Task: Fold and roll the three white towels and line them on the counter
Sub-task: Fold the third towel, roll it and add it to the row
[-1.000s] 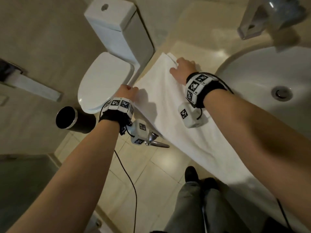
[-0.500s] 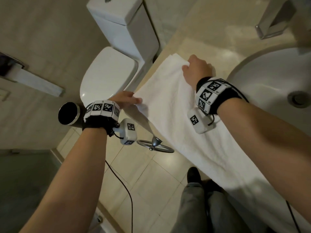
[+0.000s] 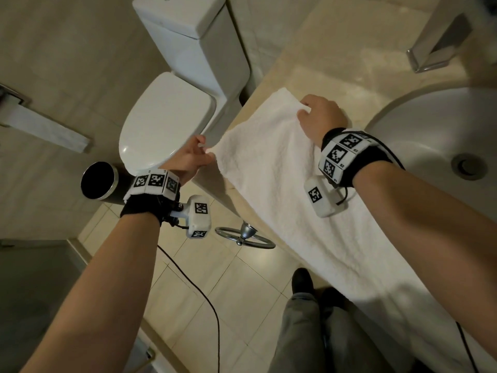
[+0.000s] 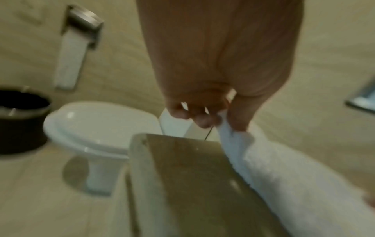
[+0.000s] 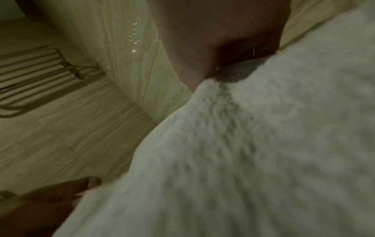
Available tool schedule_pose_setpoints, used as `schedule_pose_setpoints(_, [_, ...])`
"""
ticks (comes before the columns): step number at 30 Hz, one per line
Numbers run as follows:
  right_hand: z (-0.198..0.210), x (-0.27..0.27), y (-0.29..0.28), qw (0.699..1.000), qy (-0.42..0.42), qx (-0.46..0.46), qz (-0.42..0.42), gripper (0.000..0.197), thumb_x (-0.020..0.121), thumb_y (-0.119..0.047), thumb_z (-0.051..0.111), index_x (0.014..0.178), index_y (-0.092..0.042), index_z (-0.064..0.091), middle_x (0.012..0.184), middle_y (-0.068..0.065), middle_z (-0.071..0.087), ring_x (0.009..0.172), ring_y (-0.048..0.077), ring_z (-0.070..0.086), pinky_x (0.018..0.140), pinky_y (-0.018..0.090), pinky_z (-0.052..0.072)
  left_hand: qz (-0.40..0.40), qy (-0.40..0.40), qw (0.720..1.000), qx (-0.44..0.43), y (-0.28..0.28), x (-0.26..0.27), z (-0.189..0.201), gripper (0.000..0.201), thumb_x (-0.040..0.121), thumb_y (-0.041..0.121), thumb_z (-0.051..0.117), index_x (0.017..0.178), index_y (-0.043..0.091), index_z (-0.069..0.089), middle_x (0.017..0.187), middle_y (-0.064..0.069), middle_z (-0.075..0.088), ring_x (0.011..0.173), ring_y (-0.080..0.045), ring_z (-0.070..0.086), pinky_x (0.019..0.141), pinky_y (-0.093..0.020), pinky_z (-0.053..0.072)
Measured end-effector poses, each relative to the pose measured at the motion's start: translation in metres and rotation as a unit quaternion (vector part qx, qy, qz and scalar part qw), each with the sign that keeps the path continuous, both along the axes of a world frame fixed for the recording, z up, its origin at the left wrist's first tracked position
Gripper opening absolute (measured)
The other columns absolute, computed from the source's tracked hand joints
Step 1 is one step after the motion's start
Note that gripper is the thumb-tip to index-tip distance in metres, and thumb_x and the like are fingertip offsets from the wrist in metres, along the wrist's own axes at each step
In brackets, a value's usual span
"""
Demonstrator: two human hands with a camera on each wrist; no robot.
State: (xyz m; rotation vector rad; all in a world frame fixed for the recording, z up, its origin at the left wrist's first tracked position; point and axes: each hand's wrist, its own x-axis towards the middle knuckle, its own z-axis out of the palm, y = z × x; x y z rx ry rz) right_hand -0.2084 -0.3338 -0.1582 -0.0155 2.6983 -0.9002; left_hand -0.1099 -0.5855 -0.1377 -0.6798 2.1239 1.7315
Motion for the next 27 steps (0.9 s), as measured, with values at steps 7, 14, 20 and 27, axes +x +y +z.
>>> schedule_pose_setpoints(7, [0.0,-0.002,-0.004,0.998,0.058,0.021,-0.027,0.03,0.097,-0.025,0.04,0.119,-0.014,0.057,0.114,0.015,0.064,0.105,0.035,0.057,0.084,0.035,0.044,-0.134,-0.057,0.912,-0.383,0.002,-0.015,-0.009,0.041,0.088,0.03,0.063,0.118,0.005,0.048,0.103,-0.007,0.055,0.095,-0.024,0.054,0.08,-0.031,0.04])
schedule_pose_setpoints(14, [0.001,-0.008,-0.013,0.995,0.002,0.099,-0.026,0.03,0.096,-0.015,0.037,0.121,-0.002,0.047,0.124,0.019,0.056,0.113,0.037,0.053,0.087,0.038,0.043,-0.176,-0.083,0.854,-0.483,0.009,-0.026,-0.01,0.036,0.09,0.043,0.056,0.099,0.008,0.056,0.096,-0.011,0.059,0.083,-0.025,0.052,0.07,-0.032,0.036])
schedule_pose_setpoints(20, [0.013,0.001,0.012,0.997,-0.062,0.033,0.014,0.042,0.091,-0.039,0.052,0.112,-0.003,0.056,0.113,0.018,0.06,0.1,0.031,0.057,0.086,0.037,0.044,-0.163,-0.087,0.833,-0.521,0.007,-0.03,-0.007,0.032,0.087,0.039,0.059,0.101,0.01,0.057,0.099,-0.012,0.061,0.088,-0.029,0.057,0.078,-0.036,0.043])
schedule_pose_setpoints(27, [0.01,0.031,0.061,0.994,-0.096,0.011,0.05,0.03,0.09,-0.021,0.058,0.098,0.008,0.061,0.096,0.022,0.061,0.096,0.034,0.058,0.074,0.029,0.039,-0.089,-0.086,0.792,-0.598,0.011,-0.013,-0.013,0.028,0.087,0.023,0.05,0.111,0.007,0.05,0.105,-0.016,0.064,0.099,-0.032,0.06,0.091,-0.039,0.035])
